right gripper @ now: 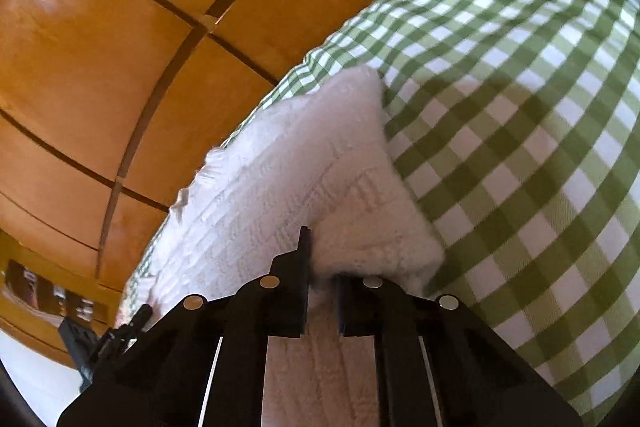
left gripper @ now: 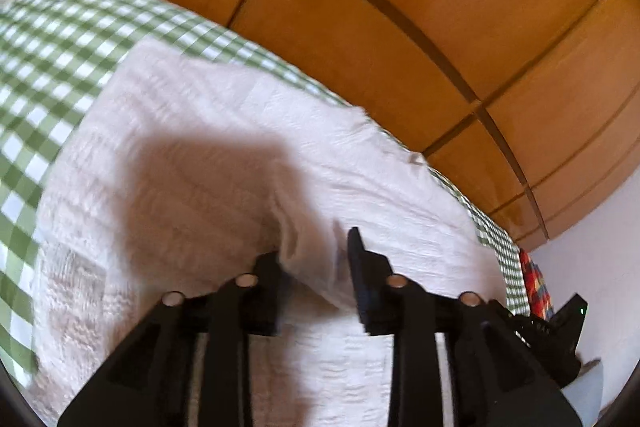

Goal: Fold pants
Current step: 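Grasp the folded sweater edge with the left tool while the right tool grasps its side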

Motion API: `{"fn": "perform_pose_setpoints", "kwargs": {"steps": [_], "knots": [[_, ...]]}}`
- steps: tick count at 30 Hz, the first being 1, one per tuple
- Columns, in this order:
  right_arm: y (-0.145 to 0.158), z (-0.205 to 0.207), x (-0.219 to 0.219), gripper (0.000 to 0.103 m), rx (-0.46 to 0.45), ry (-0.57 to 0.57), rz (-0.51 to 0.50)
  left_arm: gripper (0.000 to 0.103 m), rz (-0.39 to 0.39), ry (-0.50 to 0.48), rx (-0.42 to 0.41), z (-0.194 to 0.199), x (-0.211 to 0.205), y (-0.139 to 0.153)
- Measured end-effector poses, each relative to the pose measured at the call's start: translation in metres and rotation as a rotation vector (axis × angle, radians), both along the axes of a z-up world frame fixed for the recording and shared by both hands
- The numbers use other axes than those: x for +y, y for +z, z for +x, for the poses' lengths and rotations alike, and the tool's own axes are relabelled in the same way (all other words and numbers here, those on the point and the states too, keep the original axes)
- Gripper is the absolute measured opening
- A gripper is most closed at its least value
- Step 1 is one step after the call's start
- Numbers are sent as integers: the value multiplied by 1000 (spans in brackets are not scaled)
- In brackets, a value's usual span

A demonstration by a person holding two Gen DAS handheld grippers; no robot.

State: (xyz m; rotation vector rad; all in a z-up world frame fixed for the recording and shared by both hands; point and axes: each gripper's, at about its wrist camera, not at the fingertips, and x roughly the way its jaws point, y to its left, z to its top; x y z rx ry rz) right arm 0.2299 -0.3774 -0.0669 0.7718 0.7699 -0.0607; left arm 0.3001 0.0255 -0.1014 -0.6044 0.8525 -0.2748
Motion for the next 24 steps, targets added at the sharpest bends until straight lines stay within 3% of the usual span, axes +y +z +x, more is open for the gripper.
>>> {"fn": "perform_pose_setpoints", "kwargs": {"steps": [4,7,10,19,22,24], "knots": [[-4,-3,-2,9,-29,14,-9,30,17,6,-3,0,-1,-8],[-7,-5,-3,9,-51,28,-28,38,68,-15,-20,1,-9,-4],[-8,-9,0,9,-75,30,-59,38,134,-22,-27,1,-17,0],[-7,-10,0,9,-67,26,-47,38,214,-31,-38,-1,-24,6],[-1,-4,4,9,-37,28,-83,36,240,-46,-40,-1,-26,9],[5,1,9,9,-25,42,-135,10,264,-59,-39,-1,-28,12]]}}
